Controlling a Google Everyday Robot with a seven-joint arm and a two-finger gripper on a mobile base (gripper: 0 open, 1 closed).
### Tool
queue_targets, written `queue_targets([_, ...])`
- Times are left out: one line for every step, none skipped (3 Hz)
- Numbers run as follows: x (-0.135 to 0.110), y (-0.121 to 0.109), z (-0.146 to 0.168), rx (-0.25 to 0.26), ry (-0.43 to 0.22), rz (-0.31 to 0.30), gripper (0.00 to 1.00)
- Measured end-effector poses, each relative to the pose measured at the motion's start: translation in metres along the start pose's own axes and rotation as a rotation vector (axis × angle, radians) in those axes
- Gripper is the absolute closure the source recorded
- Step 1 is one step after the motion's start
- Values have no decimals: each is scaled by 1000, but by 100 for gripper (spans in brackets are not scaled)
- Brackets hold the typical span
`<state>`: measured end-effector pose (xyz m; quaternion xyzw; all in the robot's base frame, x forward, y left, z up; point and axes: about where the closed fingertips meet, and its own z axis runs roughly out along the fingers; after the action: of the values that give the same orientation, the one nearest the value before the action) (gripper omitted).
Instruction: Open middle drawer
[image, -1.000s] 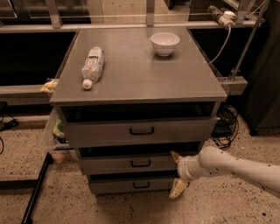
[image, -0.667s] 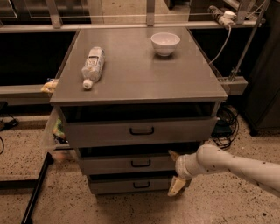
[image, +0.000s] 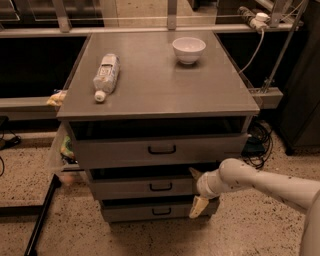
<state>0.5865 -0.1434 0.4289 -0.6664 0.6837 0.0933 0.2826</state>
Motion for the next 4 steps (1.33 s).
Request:
queue_targets([2,3,2,-32,21,1,0])
queue_targets([6,3,5,-42,28,4,0])
queue_targets([9,3,7,-62,39,10,0])
queue_targets([14,8,7,-91,58,22,0])
